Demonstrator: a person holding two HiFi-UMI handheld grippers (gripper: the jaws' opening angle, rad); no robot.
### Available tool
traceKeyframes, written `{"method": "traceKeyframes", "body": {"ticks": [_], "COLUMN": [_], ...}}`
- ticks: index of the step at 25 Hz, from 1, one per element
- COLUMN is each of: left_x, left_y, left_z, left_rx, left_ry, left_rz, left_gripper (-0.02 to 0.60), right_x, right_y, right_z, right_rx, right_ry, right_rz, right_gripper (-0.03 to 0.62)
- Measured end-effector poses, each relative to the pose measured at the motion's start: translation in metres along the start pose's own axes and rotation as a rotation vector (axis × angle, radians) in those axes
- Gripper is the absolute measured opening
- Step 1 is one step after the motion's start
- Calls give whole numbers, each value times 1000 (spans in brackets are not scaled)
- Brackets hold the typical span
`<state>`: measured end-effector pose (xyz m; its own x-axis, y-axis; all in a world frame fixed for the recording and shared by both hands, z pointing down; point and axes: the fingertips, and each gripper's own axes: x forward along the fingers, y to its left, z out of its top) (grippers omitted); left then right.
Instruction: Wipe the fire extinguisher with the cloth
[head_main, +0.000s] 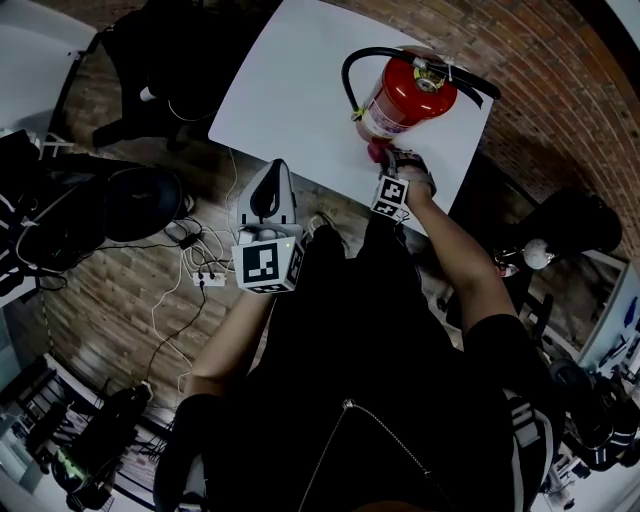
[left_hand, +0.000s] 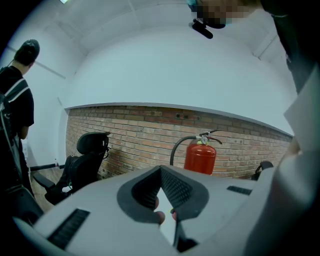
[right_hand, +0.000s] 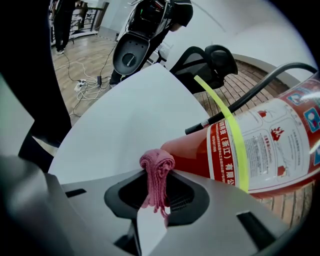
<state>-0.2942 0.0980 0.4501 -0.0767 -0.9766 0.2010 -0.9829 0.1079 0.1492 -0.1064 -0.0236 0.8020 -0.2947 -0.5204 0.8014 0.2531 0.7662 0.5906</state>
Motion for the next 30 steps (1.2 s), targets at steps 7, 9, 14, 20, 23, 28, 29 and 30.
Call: {"method": "traceKeyframes", "body": {"ticks": [7,9,14,20,23,28,29,30], "left_x": [5,7,10,13,14,14,14,14], "left_y": [-5,-6,-10,-15,-15,-20,-20,-21], "left_z": [6,9,12,17,18,18,18,19], "left_rx": [-1,0,6,0,-4,-8,-9,-10], "left_ry": [-12,-21,-33,-43,-45,-49,-49,-50], "left_rz": [-24,-32,-47,-64,-68,-82,-84,-85], "left_gripper": [11,11,9,11,9,11,11,11], "right_x": [-17,-22,-35,-53,-62,-82,-85,-88], "right_y": [-12,-17,-28,-41,-47,-61,-64,-66], "right_z": [6,8,9,12,16,18,19,19], "right_rx": [32,42,59,72,95,117,121,123], "right_ry": [12,13,14,0,-19,-17,-15,-12], "right_rz": [-16,-26,-35,-51,-60,-84,-91,-97], "right_gripper": [104,104,104,104,104,104,104,104]}}
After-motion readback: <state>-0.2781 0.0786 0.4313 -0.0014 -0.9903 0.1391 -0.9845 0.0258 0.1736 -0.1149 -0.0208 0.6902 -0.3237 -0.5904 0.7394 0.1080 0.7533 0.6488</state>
